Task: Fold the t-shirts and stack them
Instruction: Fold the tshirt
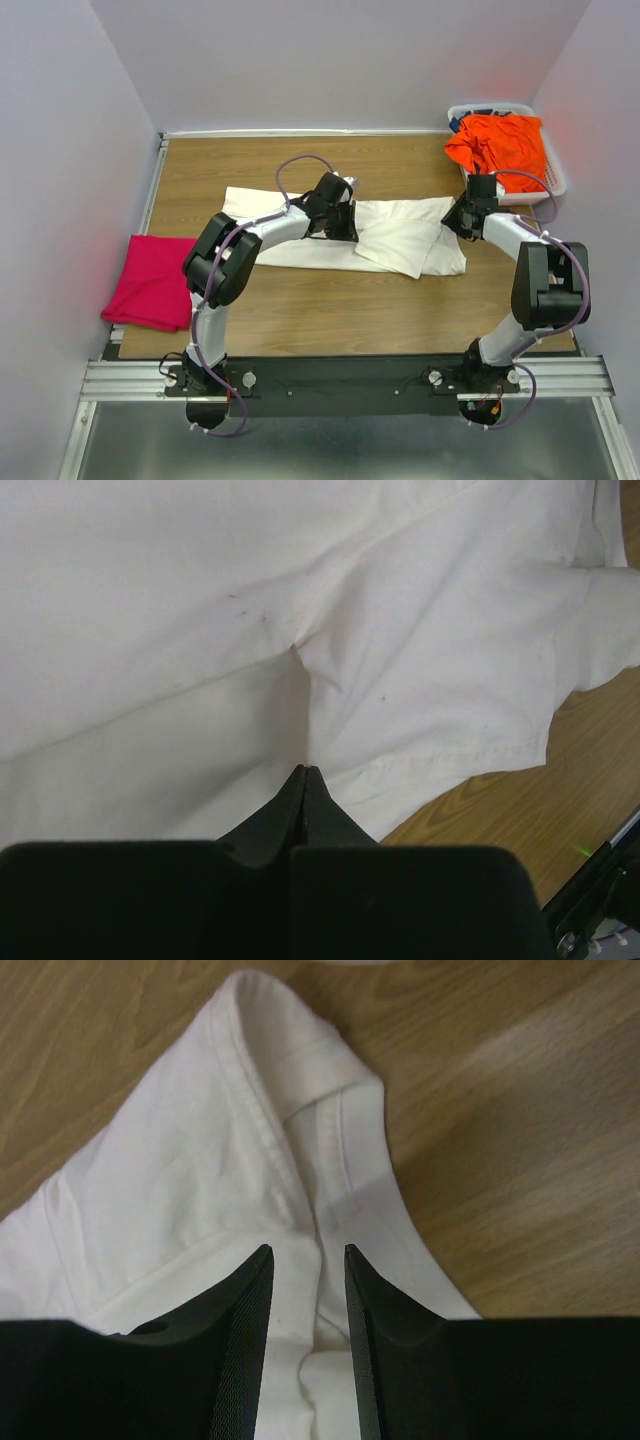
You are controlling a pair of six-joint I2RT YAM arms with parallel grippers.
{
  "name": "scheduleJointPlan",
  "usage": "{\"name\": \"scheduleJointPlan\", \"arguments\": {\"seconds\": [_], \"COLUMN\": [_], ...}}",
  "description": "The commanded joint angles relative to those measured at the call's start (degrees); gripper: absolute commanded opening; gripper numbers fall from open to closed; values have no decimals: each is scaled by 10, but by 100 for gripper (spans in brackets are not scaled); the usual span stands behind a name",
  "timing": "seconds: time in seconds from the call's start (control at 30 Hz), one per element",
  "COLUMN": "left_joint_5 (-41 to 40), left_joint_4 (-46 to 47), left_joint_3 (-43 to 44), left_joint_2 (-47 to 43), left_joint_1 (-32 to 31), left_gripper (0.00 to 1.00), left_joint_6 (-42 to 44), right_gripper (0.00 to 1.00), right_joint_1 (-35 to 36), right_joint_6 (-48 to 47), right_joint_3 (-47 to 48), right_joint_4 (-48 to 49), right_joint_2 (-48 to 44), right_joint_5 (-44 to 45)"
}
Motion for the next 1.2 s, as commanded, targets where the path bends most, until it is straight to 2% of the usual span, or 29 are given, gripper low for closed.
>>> {"name": "scheduleJointPlan", "arguments": {"seconds": [0.0, 0.03, 0.13, 0.4, 0.53, 0.67, 0.93, 1.17], "left_joint_5": [-2, -2, -1, 1, 2, 1, 0, -1], "left_joint_4": [-10, -10, -13, -17, -17, -16, -19, -20], "left_joint_3": [1, 3, 7, 18, 19, 18, 17, 17], "left_joint_2": [-7, -6, -2, 4, 4, 5, 4, 5], "left_joint_1": [3, 3, 3, 3, 3, 3, 3, 4], "left_gripper": [0, 0, 0, 0, 0, 0, 0, 0], "left_joint_6": [11, 11, 11, 12, 12, 12, 13, 13], "right_gripper": [43, 47, 49, 47, 31, 27, 2, 0], "right_joint_1": [-12, -11, -12, -12, -12, -12, -12, -12], "right_joint_6": [-11, -12, -20, -22, -21, -18, -17, -37], "right_joint_3": [33, 41, 57, 58, 60, 67, 89, 118], "right_joint_4": [37, 43, 53, 89, 95, 96, 96, 76], "right_joint_2": [32, 37, 64, 85, 91, 101, 99, 87], "right_joint_5": [-22, -20, -14, -8, -8, -18, -12, 23]}}
